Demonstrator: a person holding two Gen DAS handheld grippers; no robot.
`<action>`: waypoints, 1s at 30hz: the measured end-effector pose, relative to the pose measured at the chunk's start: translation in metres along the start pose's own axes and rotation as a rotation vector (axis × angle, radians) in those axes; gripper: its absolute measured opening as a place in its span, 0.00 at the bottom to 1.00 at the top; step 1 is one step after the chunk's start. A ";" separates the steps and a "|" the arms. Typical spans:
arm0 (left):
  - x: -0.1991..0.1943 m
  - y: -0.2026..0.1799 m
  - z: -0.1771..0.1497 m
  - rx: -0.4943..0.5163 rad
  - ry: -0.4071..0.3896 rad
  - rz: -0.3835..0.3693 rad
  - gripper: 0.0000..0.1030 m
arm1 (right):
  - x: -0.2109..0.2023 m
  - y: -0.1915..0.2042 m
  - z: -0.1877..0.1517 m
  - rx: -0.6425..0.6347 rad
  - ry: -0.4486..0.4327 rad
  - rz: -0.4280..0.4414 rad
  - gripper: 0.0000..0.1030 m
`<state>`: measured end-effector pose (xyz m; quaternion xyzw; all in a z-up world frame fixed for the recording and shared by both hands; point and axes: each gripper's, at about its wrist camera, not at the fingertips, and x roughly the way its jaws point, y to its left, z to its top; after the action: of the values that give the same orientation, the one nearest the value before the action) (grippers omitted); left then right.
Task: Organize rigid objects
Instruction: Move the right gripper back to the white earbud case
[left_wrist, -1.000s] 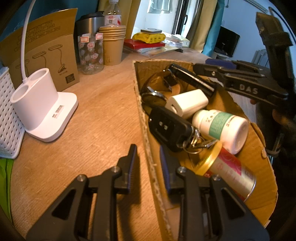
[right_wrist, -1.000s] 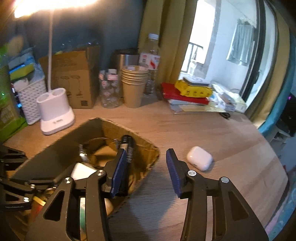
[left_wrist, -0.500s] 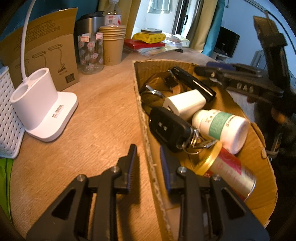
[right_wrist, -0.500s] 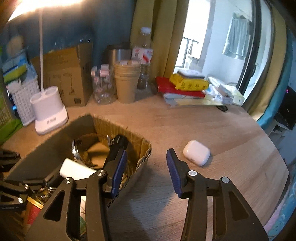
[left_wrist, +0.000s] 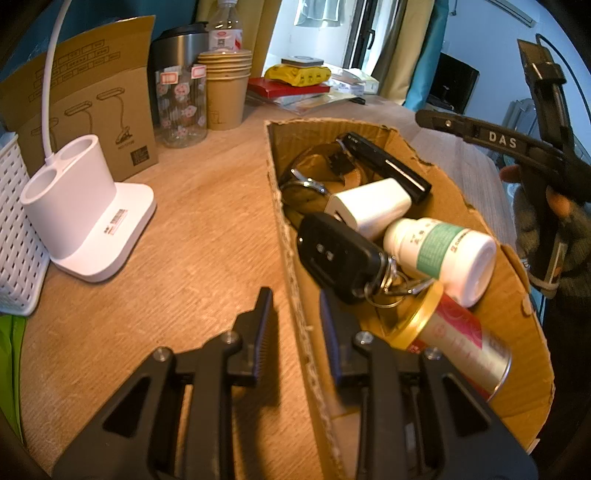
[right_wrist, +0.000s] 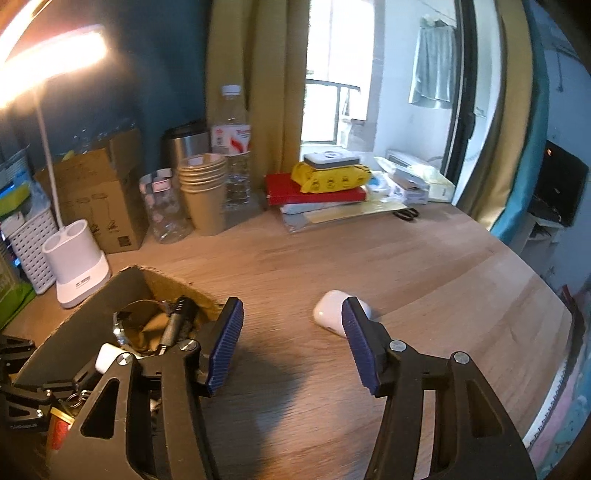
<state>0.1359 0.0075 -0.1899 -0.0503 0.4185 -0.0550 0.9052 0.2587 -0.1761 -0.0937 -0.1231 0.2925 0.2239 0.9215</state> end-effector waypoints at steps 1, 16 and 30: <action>0.000 0.001 0.000 0.000 0.000 0.000 0.27 | 0.001 -0.003 0.000 0.007 -0.001 -0.006 0.59; 0.000 0.000 0.000 0.000 0.000 0.000 0.27 | 0.031 -0.034 0.003 0.060 0.037 -0.015 0.65; 0.000 0.001 0.000 -0.001 0.000 -0.001 0.27 | 0.080 -0.048 0.003 0.060 0.129 -0.034 0.66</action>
<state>0.1360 0.0085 -0.1898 -0.0507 0.4185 -0.0552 0.9051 0.3417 -0.1894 -0.1348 -0.1144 0.3557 0.1911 0.9077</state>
